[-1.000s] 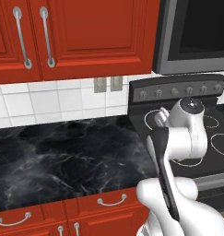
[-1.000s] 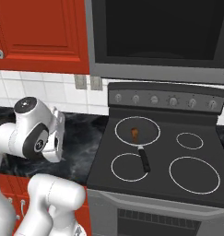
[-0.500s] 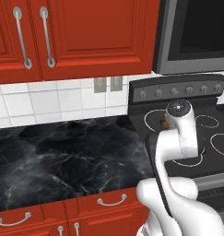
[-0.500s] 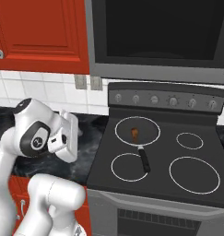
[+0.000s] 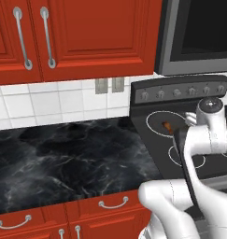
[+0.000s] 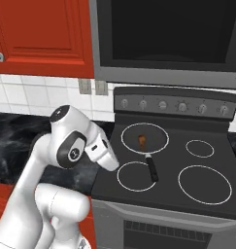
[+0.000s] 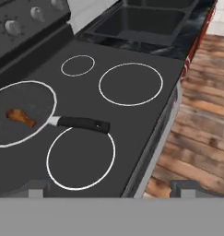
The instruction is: Take the chicken drumsticks from the pan and place one on each plate on the dining counter.
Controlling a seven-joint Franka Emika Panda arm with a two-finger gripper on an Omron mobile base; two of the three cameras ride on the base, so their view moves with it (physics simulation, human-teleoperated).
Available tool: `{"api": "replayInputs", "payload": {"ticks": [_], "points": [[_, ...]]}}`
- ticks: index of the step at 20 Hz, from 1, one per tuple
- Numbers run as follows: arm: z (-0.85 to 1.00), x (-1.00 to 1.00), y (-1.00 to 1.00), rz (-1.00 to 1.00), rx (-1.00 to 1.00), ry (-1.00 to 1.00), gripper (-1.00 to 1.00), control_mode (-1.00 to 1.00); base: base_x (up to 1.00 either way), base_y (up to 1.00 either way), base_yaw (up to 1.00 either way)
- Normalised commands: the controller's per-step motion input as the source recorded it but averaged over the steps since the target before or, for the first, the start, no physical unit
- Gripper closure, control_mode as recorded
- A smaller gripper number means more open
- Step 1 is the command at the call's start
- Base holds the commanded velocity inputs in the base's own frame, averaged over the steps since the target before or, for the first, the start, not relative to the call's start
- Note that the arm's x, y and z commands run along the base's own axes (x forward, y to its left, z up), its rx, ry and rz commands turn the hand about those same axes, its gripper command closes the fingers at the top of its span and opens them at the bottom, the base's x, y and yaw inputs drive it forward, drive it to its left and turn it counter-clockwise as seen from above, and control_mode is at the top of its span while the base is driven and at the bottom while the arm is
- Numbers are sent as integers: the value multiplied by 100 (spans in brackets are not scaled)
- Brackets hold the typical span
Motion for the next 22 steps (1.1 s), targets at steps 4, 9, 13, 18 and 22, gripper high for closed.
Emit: {"api": "replayInputs", "payload": {"ticks": [4, 9, 13, 18, 22], "points": [[1, 23, -50, 42, -8, 30, -100, -100, 0, 0, 0], [0, 35, 2, 55, -18, 38, -100, -100, 0, 0, 0], [-3, 46, 18, 50, -7, 16, -100, -100, 0, 0, 0], [-21, 51, 5, 40, 0, -2, -100, -100, 0, 0, 0], [-38, 47, -2, 21, 4, -15, -100, -100, 0, 0, 0]]}}
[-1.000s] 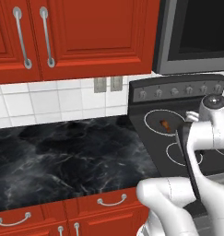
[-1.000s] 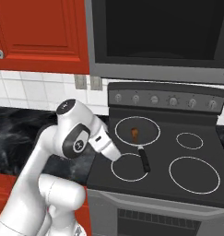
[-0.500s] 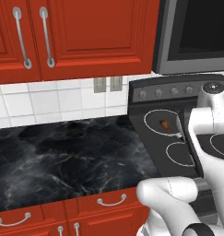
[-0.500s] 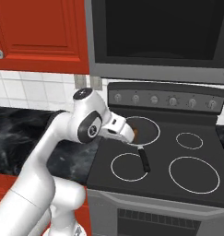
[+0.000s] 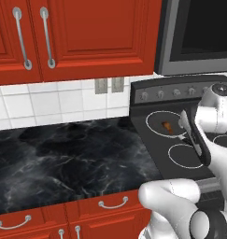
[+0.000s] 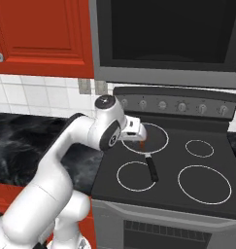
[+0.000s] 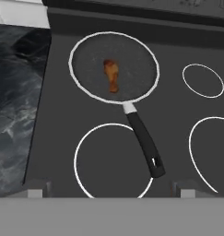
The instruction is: Take the chicken drumsticks from the pan and place one on each plate on the dining counter.
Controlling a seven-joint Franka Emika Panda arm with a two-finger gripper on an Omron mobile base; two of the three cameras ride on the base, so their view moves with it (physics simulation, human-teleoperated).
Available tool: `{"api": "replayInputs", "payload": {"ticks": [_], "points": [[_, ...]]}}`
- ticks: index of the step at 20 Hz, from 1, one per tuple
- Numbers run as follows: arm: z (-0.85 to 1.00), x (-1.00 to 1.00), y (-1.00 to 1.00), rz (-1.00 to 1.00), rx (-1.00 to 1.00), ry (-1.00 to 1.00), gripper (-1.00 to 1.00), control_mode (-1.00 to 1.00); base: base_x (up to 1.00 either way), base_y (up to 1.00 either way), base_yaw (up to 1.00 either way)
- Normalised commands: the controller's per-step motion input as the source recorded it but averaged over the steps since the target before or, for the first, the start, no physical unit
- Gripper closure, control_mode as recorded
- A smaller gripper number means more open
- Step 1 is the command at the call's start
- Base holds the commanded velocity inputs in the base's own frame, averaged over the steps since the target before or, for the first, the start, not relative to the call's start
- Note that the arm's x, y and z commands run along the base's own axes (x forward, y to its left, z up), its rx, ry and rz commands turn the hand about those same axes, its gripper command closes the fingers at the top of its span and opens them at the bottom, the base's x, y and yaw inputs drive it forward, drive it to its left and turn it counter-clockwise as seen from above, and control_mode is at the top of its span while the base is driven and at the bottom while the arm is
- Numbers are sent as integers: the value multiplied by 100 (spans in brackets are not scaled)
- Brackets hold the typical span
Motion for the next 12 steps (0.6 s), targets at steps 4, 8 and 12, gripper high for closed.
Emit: {"api": "replayInputs", "payload": {"ticks": [4, 8, 12], "points": [[-40, 67, 0, 12, 0, -9, -100, -100, 0, 0, 0], [-33, 84, 0, 3, 0, -2, -100, -100, 0, 0, 0], [-11, 85, -1, 0, 1, 0, -100, -100, 0, 0, 0]]}}
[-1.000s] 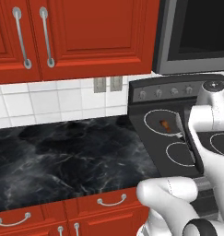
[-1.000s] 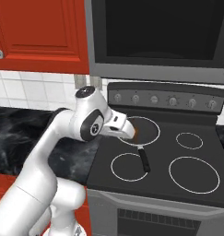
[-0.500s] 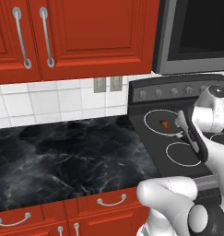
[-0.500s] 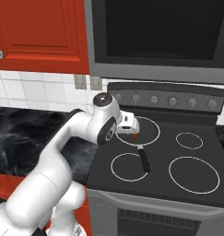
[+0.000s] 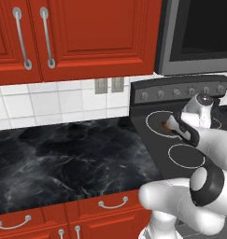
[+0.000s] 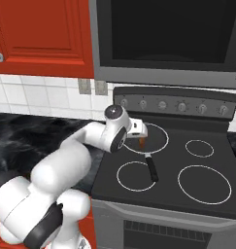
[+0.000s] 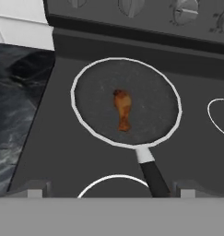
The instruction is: Take the chicken drumsticks from the pan and place one on each plate on the dining counter.
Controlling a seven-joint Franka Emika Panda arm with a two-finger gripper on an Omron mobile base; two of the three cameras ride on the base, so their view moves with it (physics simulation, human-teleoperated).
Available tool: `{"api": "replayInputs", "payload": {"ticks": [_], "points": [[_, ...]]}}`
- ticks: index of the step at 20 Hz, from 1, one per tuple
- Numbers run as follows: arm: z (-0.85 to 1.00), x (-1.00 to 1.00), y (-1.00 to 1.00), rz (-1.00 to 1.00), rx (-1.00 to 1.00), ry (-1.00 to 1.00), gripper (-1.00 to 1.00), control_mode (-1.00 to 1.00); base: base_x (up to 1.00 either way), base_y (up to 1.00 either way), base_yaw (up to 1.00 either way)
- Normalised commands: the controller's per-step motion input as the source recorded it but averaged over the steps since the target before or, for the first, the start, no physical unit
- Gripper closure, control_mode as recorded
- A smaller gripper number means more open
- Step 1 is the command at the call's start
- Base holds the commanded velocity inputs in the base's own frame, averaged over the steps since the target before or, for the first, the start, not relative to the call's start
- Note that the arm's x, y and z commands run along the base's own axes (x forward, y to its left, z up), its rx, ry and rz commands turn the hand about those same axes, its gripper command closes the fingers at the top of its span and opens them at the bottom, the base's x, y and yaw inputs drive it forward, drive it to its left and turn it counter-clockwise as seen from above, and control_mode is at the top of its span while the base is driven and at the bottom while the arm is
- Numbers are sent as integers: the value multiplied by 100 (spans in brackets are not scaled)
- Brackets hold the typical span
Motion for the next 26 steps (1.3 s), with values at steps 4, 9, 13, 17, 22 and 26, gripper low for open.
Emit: {"api": "replayInputs", "payload": {"ticks": [4, 9, 13, 17, 22, 26], "points": [[-10, 76, -9, 0, 3, 3, -100, -100, 0, 0, 0], [-32, 61, -13, 0, 10, 13, -100, -100, 0, 0, 0], [-45, 52, -5, 1, 8, 4, -100, -100, 0, 0, 0], [-40, 49, -12, 0, 2, 0, -100, -100, 0, 0, 0], [-44, 28, -32, 0, 0, 0, -100, -100, 0, 0, 0], [-42, 21, -34, 0, 0, 0, -100, -100, 0, 0, 0]]}}
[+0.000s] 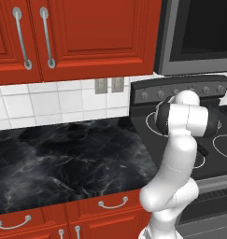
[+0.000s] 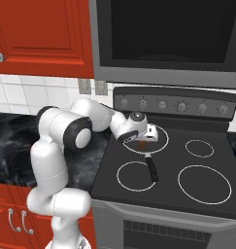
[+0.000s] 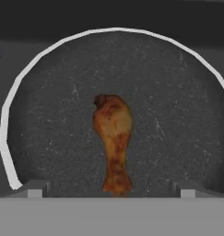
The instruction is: Take the chicken drumsticks from the pan and place one on each plate on the dining counter.
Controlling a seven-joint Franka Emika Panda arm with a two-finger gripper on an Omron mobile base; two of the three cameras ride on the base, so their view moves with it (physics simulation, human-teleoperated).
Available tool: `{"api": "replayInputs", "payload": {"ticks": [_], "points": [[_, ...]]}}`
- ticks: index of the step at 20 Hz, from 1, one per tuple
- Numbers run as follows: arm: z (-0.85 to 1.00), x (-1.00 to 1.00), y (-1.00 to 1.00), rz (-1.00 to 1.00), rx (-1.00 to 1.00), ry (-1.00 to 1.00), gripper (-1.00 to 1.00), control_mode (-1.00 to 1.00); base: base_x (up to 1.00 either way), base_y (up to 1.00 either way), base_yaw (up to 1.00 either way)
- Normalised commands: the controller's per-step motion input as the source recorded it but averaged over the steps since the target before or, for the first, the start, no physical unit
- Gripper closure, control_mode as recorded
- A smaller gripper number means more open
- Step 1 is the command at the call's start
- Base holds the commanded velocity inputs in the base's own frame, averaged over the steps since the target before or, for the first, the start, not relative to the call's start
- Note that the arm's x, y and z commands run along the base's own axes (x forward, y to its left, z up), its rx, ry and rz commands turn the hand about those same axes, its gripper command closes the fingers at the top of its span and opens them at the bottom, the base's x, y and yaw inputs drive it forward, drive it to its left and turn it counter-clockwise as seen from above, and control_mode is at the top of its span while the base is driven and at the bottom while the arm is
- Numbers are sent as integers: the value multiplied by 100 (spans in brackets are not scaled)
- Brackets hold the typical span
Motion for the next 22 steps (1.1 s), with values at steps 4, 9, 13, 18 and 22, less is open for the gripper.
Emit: {"api": "replayInputs", "payload": {"ticks": [4, 9, 13, 18, 22], "points": [[-29, 36, -13, 0, 0, 0, -100, -100, 0, 0, 0], [-16, 45, 0, 1, 0, 0, -100, -100, 0, 0, 0], [-5, 48, 0, 1, 0, 0, -100, -100, 0, 0, 0], [-1, 52, 0, 2, 0, -1, -100, -100, 0, 0, 0], [-15, 49, 0, 2, 0, 0, -100, -100, 0, 0, 0]]}}
